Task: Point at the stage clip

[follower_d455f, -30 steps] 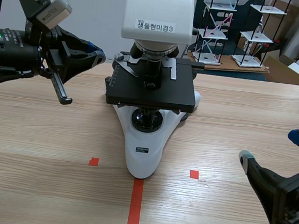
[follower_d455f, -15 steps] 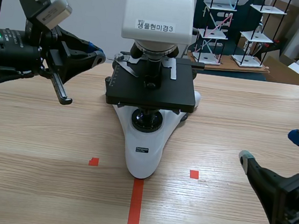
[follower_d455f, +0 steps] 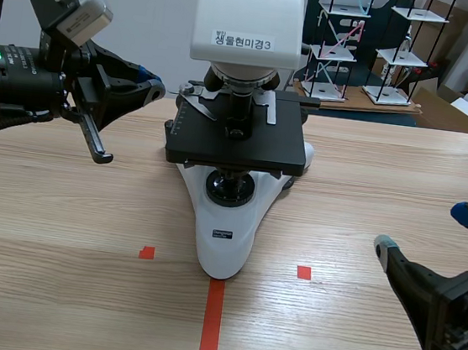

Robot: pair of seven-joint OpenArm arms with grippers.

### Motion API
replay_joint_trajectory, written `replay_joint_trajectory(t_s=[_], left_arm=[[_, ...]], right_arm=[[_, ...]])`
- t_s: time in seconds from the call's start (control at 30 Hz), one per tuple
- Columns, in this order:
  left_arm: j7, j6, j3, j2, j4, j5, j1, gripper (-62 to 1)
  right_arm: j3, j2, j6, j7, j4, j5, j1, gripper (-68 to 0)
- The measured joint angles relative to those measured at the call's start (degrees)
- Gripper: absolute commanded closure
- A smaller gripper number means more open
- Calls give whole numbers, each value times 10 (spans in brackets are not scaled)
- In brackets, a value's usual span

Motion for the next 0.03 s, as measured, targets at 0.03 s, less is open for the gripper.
replay_joint_trajectory(t_s=[0.03], left_arm=[[0, 0, 0, 0, 0, 0, 0, -15]], right_arm=[[0, 0, 0, 0, 0, 0, 0, -553]])
